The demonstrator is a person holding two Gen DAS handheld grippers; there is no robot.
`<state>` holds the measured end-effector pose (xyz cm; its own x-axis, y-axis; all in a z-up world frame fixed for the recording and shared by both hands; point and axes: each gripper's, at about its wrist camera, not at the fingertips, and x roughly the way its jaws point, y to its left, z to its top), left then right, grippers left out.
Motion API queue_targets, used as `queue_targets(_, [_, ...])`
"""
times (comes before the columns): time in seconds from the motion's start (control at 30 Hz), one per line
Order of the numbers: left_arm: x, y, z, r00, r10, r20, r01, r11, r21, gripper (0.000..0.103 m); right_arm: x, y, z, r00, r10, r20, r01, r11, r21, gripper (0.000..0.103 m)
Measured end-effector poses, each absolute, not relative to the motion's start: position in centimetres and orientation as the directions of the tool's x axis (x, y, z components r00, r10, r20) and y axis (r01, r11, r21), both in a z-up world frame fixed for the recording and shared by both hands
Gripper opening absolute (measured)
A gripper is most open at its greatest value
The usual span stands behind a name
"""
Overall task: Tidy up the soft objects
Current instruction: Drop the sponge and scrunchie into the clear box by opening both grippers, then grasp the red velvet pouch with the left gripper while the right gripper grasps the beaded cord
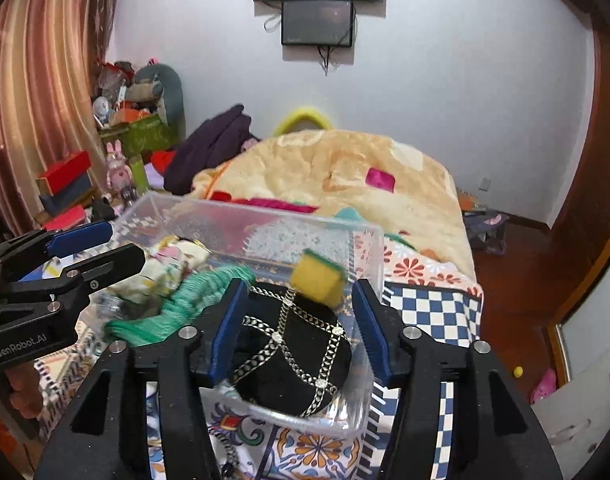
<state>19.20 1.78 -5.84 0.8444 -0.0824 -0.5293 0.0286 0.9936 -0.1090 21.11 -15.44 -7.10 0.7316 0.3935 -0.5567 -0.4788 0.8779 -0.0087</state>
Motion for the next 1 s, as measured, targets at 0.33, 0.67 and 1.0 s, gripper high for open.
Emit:
queue_targets(0.33, [14.8, 1.8, -3.9, 0.885, -0.092, -0.456, 0.056, 0.994, -0.091, 0.087, 16.1, -16.2, -5.1, 0.754, 0.473, -0.456, -0.53, 0.848, 0.002, 0.07])
queue_targets(0.67, [12.4, 1.4, -6.5, 0.865, -0.084, -0.494, 0.058, 0.996, -0.068, 0.099, 13.2, -15.7, -8.0, 0.727, 0.487, -0.484, -0.563, 0.826, -0.015, 0.082])
queue_targets(1.0, [9.6, 0.8, -11.0, 0.795, -0.111, -0.596, 0.088, 0.994, -0.066, 0.099, 12.6, -16.1, -12.2, 0.653, 0.511, -0.559, -0.554, 0.826, 0.108, 0.082])
